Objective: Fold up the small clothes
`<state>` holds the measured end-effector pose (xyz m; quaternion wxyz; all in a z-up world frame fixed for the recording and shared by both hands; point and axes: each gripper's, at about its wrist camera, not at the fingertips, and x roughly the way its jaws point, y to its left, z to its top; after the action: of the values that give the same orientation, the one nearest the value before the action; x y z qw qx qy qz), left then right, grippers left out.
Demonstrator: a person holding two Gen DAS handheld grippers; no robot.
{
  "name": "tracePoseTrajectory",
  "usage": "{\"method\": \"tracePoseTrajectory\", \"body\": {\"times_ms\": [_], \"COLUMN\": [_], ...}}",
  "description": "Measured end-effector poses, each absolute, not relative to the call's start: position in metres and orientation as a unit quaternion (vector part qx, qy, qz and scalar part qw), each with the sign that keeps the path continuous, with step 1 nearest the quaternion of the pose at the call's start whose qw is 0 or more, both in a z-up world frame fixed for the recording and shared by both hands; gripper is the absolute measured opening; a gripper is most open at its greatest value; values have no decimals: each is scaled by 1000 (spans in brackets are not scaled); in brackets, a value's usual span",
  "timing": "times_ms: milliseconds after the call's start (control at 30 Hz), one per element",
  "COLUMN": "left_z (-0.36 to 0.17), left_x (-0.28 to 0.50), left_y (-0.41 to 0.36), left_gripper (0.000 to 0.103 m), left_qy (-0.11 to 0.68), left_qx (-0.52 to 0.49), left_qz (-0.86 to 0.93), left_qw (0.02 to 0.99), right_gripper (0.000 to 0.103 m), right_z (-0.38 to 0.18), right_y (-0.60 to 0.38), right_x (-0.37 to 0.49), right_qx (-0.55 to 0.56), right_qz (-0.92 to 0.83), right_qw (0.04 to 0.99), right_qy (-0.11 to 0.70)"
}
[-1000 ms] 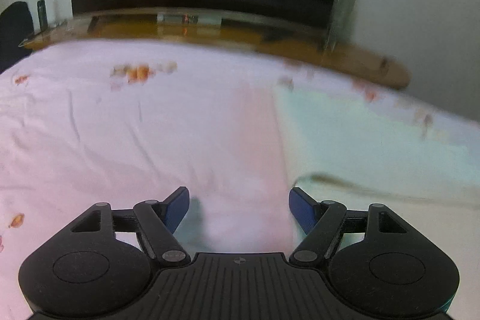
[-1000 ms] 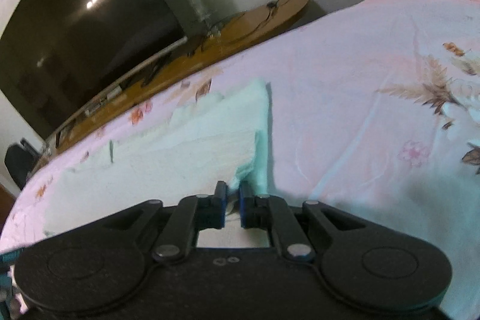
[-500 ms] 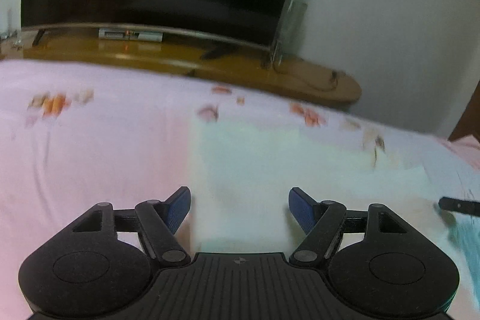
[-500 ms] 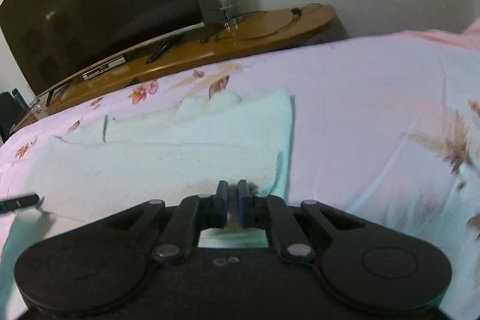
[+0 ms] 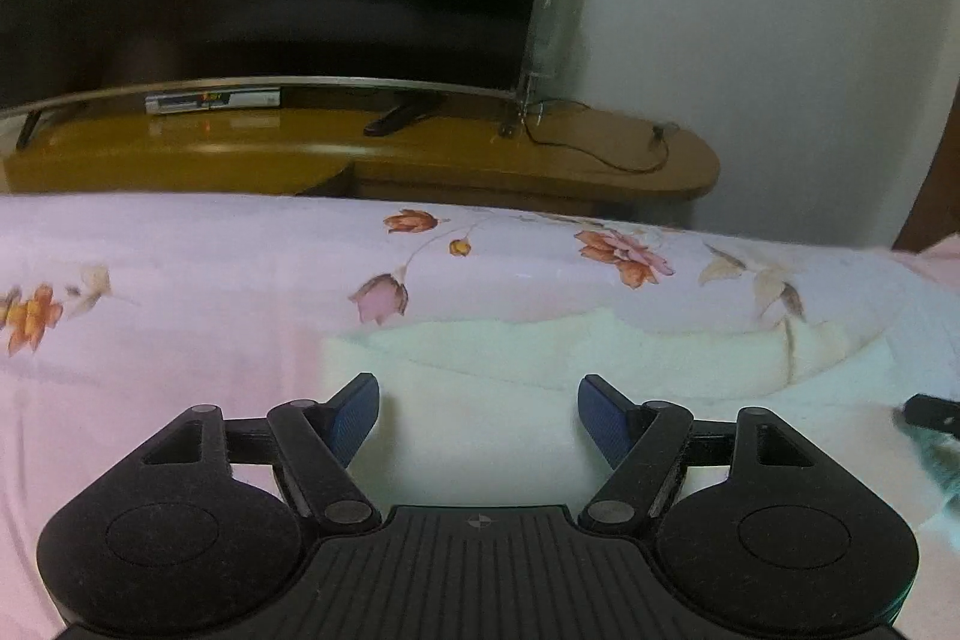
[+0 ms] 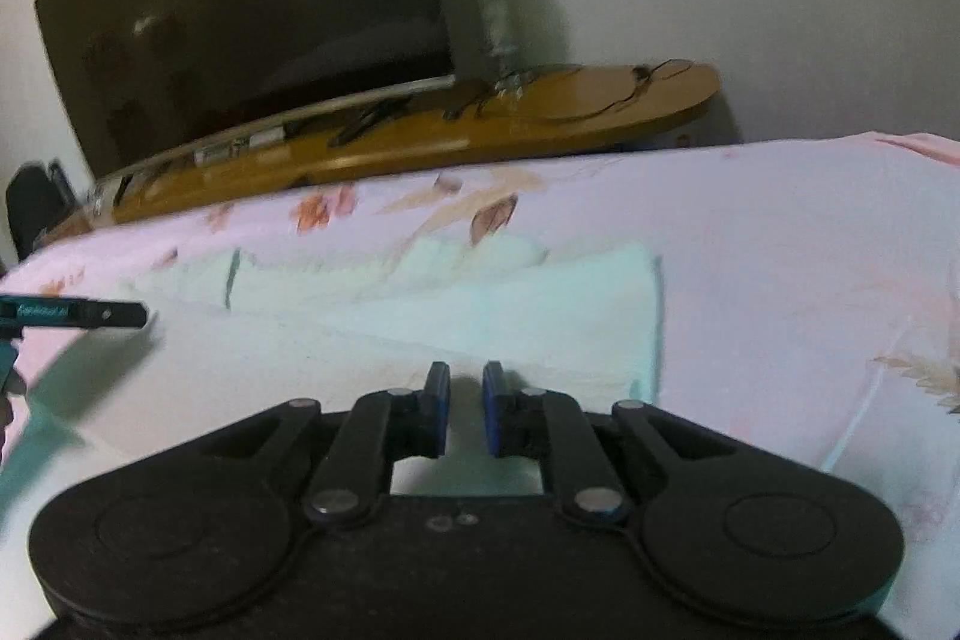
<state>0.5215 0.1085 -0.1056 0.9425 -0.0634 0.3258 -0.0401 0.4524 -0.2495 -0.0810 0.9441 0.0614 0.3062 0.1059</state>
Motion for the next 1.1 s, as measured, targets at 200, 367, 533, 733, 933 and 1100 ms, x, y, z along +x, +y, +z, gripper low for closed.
{"method": "tracePoseTrajectory", "body": {"times_ms": [200,367,533,733,933,1100], "left_z": [-113,-117,-118,-122,-112,-109], "left_x": [502,471,455,444,398,307], "left_y": [100,100,102,123,125,139], "left_gripper": [73,73,73,77,77,102], "left_qy": [326,324,335,361,378,396], "left_qx": [-39,-64,-36,-66,-41,-41], "left_qz": [-17,-22,-16,-4,-6,-16], "left_qw": [944,944,941,930,925,917], "right_gripper": [12,18,17,20,27,34], "right_z": [-89,-75,-91,-93,-61,-44], "right_y": [-252,-251,-247,-254,-263,-294], "right_x": [462,438,437,431,401,334], "right_qx": [33,33,12,14,56,89], "right_qz": [85,111,96,90,84,87], "right_qw": [940,945,936,933,935,929], "right_qy": [330,306,337,348,341,348]}}
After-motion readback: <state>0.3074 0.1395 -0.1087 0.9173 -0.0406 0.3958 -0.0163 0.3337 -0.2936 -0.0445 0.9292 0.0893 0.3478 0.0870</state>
